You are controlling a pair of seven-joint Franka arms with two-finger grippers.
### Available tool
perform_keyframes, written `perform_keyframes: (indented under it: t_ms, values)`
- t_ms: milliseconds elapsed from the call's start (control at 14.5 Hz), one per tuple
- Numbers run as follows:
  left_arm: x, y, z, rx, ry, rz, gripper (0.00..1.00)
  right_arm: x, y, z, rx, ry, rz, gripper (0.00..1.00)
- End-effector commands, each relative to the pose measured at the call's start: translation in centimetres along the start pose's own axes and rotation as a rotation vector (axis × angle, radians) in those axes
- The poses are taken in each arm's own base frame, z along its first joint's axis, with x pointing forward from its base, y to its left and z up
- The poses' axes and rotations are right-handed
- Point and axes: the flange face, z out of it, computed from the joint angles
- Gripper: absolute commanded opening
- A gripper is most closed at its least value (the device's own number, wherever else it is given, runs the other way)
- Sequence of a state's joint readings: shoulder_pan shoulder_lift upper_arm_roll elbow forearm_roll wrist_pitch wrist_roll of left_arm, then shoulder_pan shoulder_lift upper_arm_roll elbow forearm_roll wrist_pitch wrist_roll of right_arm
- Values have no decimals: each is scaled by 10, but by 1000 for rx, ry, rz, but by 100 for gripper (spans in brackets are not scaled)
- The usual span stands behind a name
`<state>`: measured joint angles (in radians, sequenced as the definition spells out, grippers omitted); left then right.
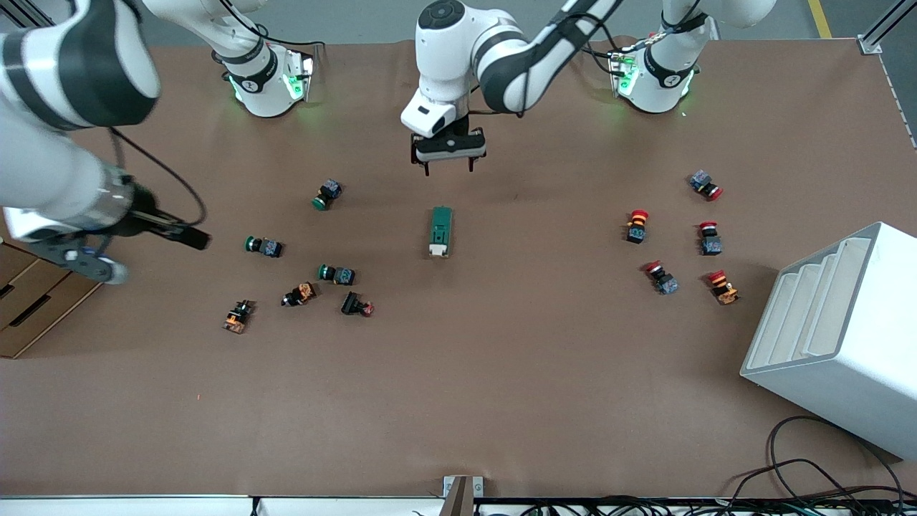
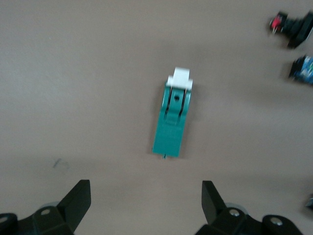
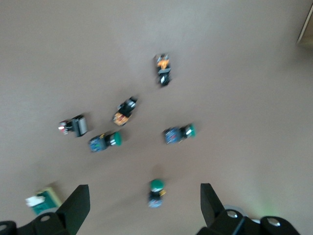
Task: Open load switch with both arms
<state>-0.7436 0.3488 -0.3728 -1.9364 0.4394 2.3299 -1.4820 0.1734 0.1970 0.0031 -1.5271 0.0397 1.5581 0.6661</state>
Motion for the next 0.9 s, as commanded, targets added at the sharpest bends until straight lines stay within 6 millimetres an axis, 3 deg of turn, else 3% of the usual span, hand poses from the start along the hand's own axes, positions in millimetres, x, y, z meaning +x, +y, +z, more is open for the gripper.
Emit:
perform_keyframes:
  t_ms: [0,138,414,621,828]
  values:
    - [-38,-8,28,22,102,51,100,-7,-37,31,7,-71,174,100]
    - [-76,-2,63,37,172,66,100,-22,-72,55,-33,-81,268,100]
    - [-126,-7,129,-14,352,117,100,-37,-152,108,-100,-82,476,100]
    - [-156,-9,150,-68,438,188,100,-57,-210,163,-157,-67,625,100]
    - [-160,-2,166,-38,544,231,100,-82,-251,202,-133,-40,766,100]
